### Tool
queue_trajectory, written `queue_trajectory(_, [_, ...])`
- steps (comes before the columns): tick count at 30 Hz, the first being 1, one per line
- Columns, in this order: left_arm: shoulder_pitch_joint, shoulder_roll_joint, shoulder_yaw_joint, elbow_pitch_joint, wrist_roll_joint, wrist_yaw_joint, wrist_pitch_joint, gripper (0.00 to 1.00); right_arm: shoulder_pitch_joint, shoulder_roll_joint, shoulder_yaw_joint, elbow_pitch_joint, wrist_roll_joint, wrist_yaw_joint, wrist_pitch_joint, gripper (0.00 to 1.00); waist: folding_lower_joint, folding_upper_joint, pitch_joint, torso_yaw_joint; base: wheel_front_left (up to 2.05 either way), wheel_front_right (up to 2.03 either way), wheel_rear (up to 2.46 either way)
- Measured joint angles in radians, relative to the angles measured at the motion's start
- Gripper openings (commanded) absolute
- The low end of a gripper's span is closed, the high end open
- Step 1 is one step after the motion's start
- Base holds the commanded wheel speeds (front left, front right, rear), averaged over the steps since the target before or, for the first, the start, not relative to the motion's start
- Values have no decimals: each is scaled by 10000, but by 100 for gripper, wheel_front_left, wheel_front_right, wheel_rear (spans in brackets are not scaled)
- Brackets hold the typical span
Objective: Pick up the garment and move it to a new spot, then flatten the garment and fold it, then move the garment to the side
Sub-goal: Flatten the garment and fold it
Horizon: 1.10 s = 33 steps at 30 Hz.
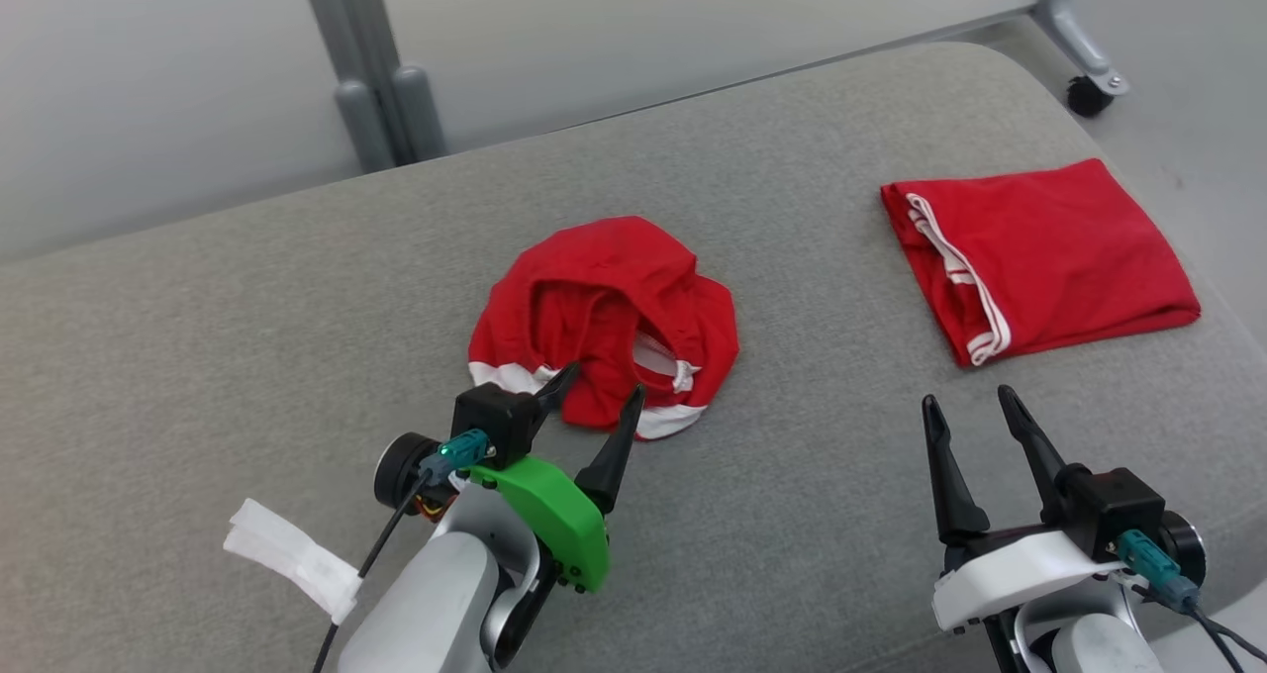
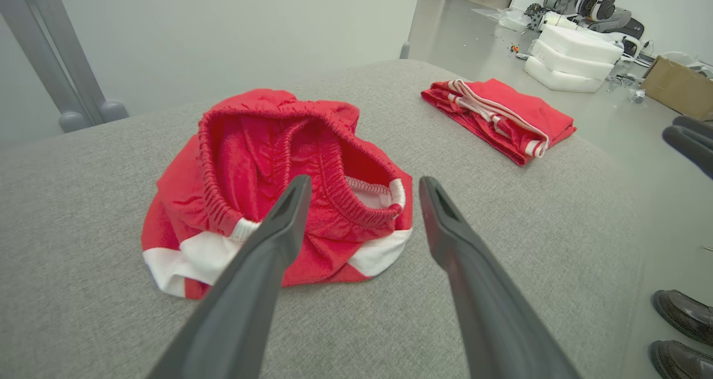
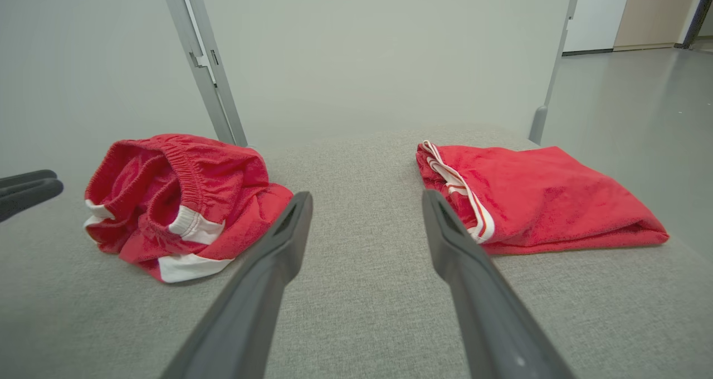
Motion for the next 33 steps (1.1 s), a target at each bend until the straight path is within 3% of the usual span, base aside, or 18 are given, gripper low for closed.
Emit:
queue_trajectory(8, [-796,-13,-414,1237,-280,105,318,100,-212,-10,42,-81,222,0,0,100,0,0,437,-1252,0,0,0])
queue_trajectory(19, [-1568,-19,-504,2637,-94,1127,313,100,-290,-10,15,-125,393,-2,0,100,0,0,1051,-2448,0,0,0])
queue_trajectory(20, [-1590,-19,-543,2706,-134,1131,303,85,-290,-10,19,-127,393,0,0,100,0,0,1093,-2486,0,0,0])
queue_trajectory(22, [-1649,-21,-610,2801,-207,1131,307,0,-290,-10,42,-130,393,0,0,100,0,0,1139,-2516,0,0,0])
queue_trajectory(30, [-2113,-19,-886,2610,-794,982,-454,0,-291,-8,75,-125,368,0,0,100,0,0,1028,-2351,0,0,0])
queue_trajectory(33, [-2101,-21,-583,2134,-1319,959,-859,0,-257,-2,-54,-132,314,0,0,100,0,0,949,-2223,0,0,0])
